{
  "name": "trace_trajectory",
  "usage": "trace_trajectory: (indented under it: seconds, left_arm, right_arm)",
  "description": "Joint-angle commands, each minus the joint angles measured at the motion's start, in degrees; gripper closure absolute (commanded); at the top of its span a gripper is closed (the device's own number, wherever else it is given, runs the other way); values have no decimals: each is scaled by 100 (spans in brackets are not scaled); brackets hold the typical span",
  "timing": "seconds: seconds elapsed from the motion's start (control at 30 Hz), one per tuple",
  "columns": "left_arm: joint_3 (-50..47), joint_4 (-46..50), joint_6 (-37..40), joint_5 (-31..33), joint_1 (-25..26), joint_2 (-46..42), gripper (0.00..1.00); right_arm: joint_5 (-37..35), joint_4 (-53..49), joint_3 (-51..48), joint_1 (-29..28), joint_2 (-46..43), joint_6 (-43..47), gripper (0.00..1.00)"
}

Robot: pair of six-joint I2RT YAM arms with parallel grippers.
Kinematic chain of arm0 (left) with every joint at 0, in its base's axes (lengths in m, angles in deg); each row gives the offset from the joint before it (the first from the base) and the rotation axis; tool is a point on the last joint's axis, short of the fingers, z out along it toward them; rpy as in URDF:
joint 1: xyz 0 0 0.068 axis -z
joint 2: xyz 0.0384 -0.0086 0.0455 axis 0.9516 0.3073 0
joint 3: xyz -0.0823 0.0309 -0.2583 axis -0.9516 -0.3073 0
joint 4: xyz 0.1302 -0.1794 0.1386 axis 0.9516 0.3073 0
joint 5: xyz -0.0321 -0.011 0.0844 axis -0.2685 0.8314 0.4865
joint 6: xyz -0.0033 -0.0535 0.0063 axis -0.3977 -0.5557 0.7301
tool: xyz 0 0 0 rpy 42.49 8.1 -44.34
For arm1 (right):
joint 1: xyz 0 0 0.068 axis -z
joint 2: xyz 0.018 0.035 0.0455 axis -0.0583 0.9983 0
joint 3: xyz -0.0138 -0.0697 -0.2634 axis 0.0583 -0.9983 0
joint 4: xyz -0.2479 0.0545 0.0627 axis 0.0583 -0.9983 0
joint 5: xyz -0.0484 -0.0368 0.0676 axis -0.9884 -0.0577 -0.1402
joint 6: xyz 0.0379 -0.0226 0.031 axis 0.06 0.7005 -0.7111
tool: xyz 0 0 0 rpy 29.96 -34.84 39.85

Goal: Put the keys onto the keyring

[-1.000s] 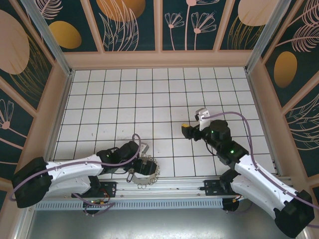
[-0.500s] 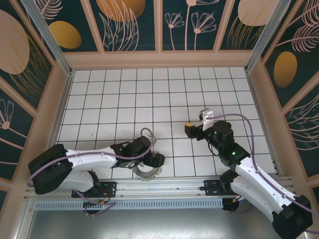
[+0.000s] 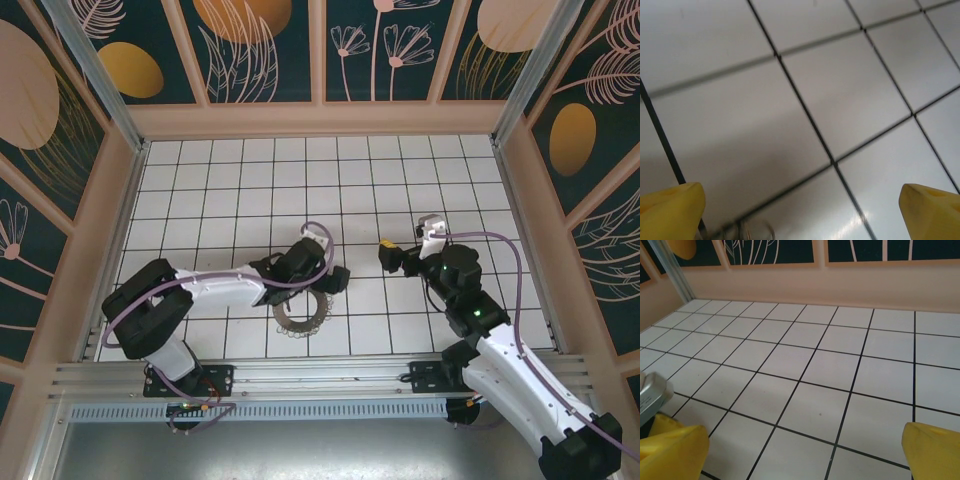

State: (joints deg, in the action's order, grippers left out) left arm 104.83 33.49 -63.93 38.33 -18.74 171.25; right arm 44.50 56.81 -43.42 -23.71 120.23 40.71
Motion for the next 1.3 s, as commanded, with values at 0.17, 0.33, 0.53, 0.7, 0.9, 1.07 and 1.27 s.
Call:
trace_trajectory:
  seconds: [0.17,0.33,0.53,0.7,0.9,1.07,1.27]
  left_arm:
    - [-287,-112,695,181,-20,-1003,2]
    - [-1015,-1,936,1365,-25,-2717,1]
    - [-1674,-486,1268,2880,-441,-3564,1]
    - [-2162,-1478,2003,3623,-1023,-3601,1]
    - [-2536,-2164,1778,3393,-2658,-3384,2]
    - [-2711,-3047,1933,3938,-3389,-2965,1]
    - [-2937,-4693,2508,3491,-4205,-1908,1]
  right_arm:
    - [-604,389,-359,41,-367,-545,1]
    - [-860,1021,-794,65,-595,-565,1]
    - [-954,2114,-1208,382,-117,-102,1]
    - [-512,3069,-1504,1124,491,-155,1]
    - [-3,3786,-1512,1766,1204,527,1]
    - [261,4967,-1592,1954,2431,1043,1]
    - [-59,6672,-1531,2144,4044,1009,1]
